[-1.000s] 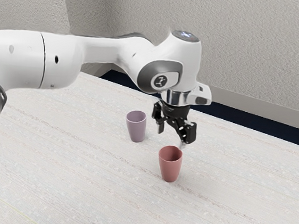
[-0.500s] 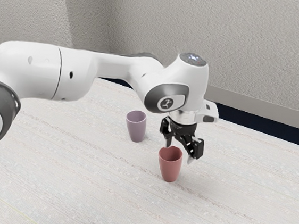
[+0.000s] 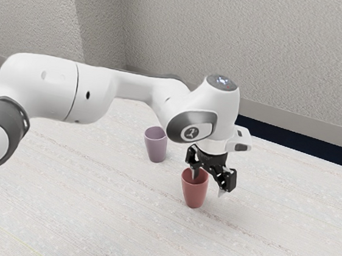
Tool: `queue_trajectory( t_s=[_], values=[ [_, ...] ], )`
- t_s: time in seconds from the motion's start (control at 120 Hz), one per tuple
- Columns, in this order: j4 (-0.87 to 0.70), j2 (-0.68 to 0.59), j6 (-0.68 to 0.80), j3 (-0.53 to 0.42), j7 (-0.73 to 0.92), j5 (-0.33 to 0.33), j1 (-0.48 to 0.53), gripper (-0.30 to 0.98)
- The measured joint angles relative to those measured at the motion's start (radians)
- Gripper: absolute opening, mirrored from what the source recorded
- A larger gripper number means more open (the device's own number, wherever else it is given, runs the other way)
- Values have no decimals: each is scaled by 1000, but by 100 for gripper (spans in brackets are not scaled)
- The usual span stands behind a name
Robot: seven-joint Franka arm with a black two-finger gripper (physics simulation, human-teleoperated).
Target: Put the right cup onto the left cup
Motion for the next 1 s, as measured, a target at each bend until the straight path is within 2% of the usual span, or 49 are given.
queue_trajectory(
  t_s=[0.358, 0.458, 0.842, 1.0],
  values=[
    [1, 31, 32, 8, -21, 22, 1, 68],
    [1, 39, 42, 8, -25, 26, 2, 64],
    [0, 41, 56, 11, -33, 28, 1, 14],
    [-1, 41, 57, 11, -35, 28, 2, 0]
  ],
)
